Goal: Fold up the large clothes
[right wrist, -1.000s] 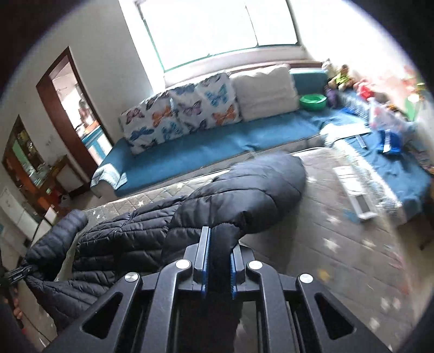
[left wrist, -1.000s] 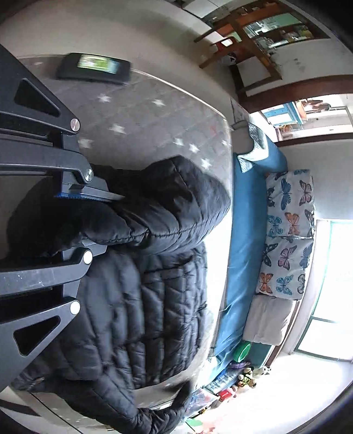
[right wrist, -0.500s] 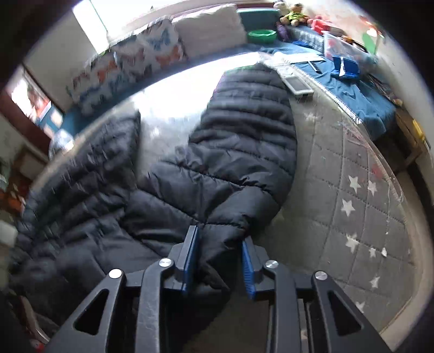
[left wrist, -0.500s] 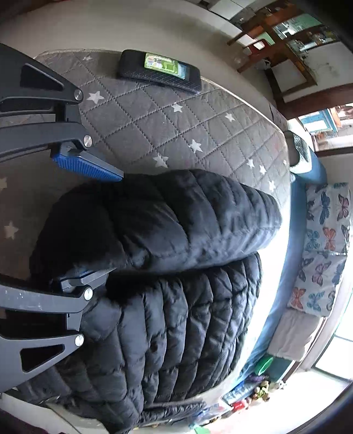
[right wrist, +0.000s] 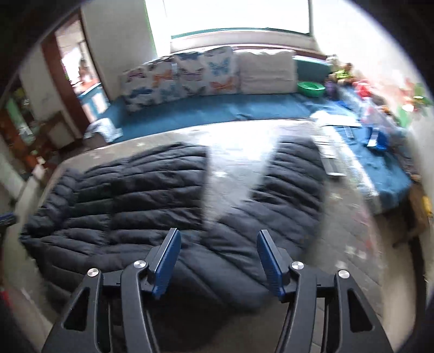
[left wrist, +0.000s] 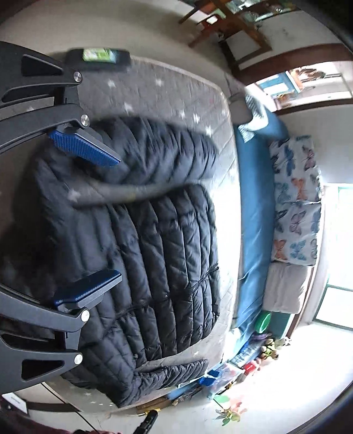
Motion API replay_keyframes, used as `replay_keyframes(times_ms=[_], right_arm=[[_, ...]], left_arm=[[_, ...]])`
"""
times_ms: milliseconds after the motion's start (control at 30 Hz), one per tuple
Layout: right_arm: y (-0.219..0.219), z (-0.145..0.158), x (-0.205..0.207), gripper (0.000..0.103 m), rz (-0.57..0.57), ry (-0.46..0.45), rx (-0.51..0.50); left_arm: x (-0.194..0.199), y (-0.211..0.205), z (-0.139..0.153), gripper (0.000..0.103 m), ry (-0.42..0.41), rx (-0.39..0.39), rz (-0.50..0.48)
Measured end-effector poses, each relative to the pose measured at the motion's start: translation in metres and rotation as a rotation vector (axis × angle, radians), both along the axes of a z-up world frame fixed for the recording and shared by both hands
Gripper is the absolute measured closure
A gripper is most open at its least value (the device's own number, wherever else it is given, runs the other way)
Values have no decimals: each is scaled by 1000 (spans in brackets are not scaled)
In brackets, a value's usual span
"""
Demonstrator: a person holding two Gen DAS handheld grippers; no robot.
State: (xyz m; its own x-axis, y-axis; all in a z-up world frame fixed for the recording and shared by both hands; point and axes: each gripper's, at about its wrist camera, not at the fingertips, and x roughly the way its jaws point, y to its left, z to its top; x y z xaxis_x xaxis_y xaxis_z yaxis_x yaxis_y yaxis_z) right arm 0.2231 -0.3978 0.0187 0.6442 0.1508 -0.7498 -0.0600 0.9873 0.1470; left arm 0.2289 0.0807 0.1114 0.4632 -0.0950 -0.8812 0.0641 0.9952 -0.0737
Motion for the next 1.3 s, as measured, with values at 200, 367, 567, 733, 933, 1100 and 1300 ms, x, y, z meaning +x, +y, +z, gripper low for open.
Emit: replay_keyframes(times_ms=[200, 367, 567, 733, 933, 1100, 1300], right_arm=[[23, -33, 67, 39, 107, 105, 131], [35, -60, 123, 39, 101, 179, 161], [33, -92, 161, 39, 78, 262, 162], [34, -110, 175, 39, 93, 320, 190], [37, -117, 181, 39, 111, 352, 191], [36, -114, 185, 40, 117, 336, 198], [41, -69, 165, 85, 134, 139, 123]], left_arm=[[78, -15, -48, 20, 113, -98, 10], [132, -12, -94, 20, 199, -106, 61], [181, 9, -135, 20, 255, -138, 155], [201, 14, -163, 19, 309, -144, 174], [211, 15, -187, 29, 333, -220, 157], [205, -3, -174, 74, 221, -194, 89], [188, -19, -96, 88, -37, -232, 35]])
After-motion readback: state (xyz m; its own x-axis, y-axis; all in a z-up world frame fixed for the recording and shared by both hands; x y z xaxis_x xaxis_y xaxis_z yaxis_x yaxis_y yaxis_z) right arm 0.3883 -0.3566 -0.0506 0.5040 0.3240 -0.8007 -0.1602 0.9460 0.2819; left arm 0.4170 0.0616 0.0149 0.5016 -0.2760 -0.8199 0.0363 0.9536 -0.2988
